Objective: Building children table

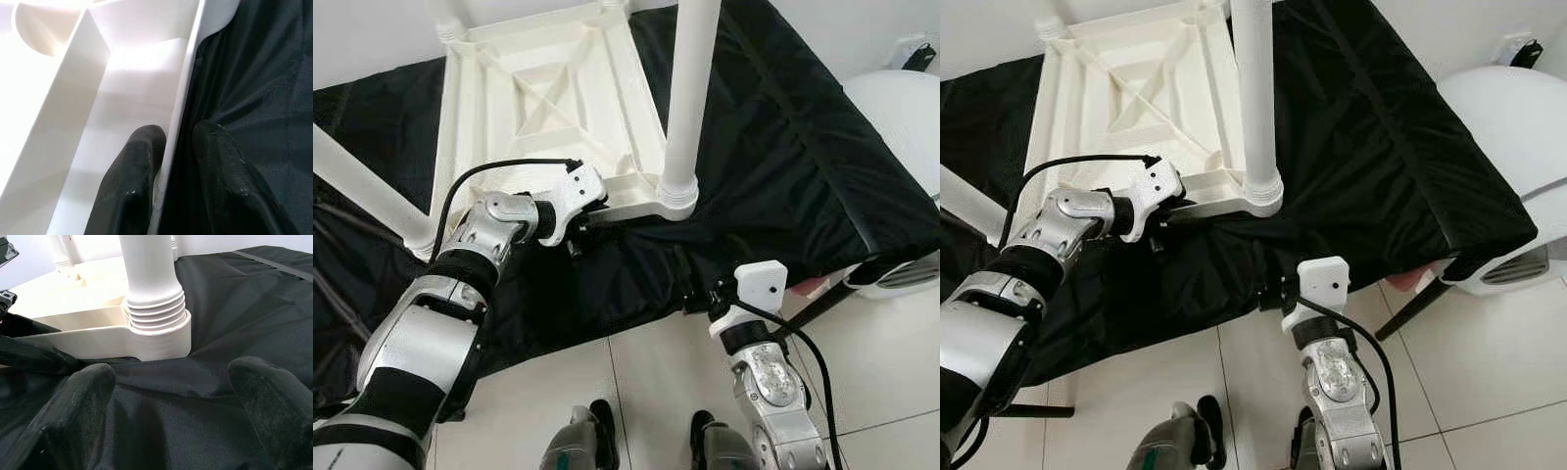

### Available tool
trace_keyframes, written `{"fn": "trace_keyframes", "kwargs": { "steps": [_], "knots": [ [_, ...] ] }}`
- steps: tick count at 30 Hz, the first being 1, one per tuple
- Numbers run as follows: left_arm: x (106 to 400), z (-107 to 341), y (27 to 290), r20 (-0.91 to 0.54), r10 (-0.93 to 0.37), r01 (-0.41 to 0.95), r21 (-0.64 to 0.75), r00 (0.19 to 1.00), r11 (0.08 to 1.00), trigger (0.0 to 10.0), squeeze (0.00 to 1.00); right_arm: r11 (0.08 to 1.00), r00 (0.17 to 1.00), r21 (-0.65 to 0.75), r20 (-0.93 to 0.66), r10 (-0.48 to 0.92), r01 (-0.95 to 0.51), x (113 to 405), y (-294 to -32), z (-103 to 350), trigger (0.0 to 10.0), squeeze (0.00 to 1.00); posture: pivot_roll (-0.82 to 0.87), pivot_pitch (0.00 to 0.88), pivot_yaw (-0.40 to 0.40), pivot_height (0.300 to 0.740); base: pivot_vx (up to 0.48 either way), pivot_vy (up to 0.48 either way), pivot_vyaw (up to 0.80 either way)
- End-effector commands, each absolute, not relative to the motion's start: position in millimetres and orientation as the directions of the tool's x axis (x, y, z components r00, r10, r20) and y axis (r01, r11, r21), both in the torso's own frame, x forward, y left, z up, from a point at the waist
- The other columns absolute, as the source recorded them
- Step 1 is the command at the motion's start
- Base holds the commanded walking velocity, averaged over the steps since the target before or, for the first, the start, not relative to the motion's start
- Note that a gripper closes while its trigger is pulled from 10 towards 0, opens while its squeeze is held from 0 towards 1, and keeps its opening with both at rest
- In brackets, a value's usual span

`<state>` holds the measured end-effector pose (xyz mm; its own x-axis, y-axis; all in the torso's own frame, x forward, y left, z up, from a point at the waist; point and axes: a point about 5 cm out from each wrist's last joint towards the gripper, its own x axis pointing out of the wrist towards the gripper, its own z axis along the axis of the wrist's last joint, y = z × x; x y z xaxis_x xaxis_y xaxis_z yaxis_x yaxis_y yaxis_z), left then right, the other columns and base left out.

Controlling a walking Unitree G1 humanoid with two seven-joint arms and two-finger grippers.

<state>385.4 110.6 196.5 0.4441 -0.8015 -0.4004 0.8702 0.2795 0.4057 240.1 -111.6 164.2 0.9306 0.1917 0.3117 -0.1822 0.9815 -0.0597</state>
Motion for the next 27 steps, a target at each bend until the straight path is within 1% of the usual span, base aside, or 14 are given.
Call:
{"fn": "trace_keyframes", "kwargs": {
  "steps": [1,2,3,8,9,10,13,17,18,24,25,27],
  "knots": [
    [374,173,114,-0.553,-0.786,0.945,0.305,0.277,0.118,2.3,0.0,0.979,0.929,-0.058,0.309,0.202,-0.194,236,-107,163,10.0,0.0,-0.08,0.238,0.162,0.74,0.0,0.0,0.0],
    [374,173,114,-0.557,-0.783,0.945,0.306,0.277,0.117,2.3,0.0,0.979,0.929,-0.059,0.308,0.203,-0.194,236,-107,163,10.0,0.0,-0.08,0.237,0.162,0.74,0.0,0.0,0.0],
    [374,172,114,-0.56,-0.781,0.945,0.307,0.277,0.115,10.0,0.0,0.979,0.929,-0.06,0.308,0.204,-0.195,236,-107,163,10.0,0.0,-0.08,0.233,0.163,0.74,0.0,0.0,0.0],
    [375,173,113,-0.556,-0.784,0.948,0.29,0.278,0.13,10.0,0.0,0.979,0.929,-0.062,0.308,0.206,-0.196,236,-106,162,10.0,0.0,-0.08,0.226,0.164,0.74,0.0,0.0,0.0],
    [375,175,112,-0.549,-0.79,0.952,0.275,0.272,0.136,10.0,0.19,0.979,0.929,-0.062,0.308,0.206,-0.197,236,-106,162,10.0,0.0,-0.08,0.226,0.165,0.74,0.0,0.0,0.0],
    [377,177,112,-0.539,-0.795,0.952,0.264,0.277,0.152,10.0,1.0,0.979,0.929,-0.062,0.308,0.206,-0.196,236,-106,162,10.0,0.0,-0.08,0.225,0.166,0.74,0.0,0.0,0.0],
    [379,183,112,-0.525,-0.801,0.951,0.257,0.288,0.173,10.0,1.0,0.979,0.929,-0.061,0.31,0.204,-0.194,237,-106,162,10.0,0.0,-0.08,0.227,0.168,0.74,0.0,0.0,0.0],
    [380,186,112,-0.523,-0.802,0.95,0.26,0.288,0.172,10.0,1.0,0.979,0.929,-0.062,0.309,0.202,-0.192,236,-106,162,10.0,0.0,-0.08,0.224,0.17,0.74,0.0,0.0,0.0],
    [381,191,113,-0.52,-0.805,0.95,0.264,0.285,0.166,10.0,0.0,0.98,0.93,-0.061,0.309,0.199,-0.189,236,-106,161,10.0,0.0,-0.08,0.221,0.172,0.74,0.0,0.0,0.0],
    [383,201,114,-0.501,-0.816,0.949,0.265,0.288,0.172,10.0,0.0,0.98,0.931,-0.06,0.308,0.197,-0.188,236,-105,161,10.0,0.0,-0.08,0.219,0.171,0.74,0.0,0.0,0.0],
    [386,209,116,-0.478,-0.823,0.943,0.271,0.307,0.194,10.0,0.0,0.981,0.931,-0.058,0.308,0.196,-0.188,236,-105,160,10.0,0.0,-0.08,0.216,0.169,0.74,0.0,0.0,0.0],
    [387,212,116,-0.47,-0.826,0.941,0.271,0.312,0.201,10.0,0.0,0.981,0.931,-0.057,0.307,0.196,-0.187,236,-105,160,10.0,0.0,-0.08,0.216,0.169,0.74,0.0,0.0,0.0]
  ]
}}
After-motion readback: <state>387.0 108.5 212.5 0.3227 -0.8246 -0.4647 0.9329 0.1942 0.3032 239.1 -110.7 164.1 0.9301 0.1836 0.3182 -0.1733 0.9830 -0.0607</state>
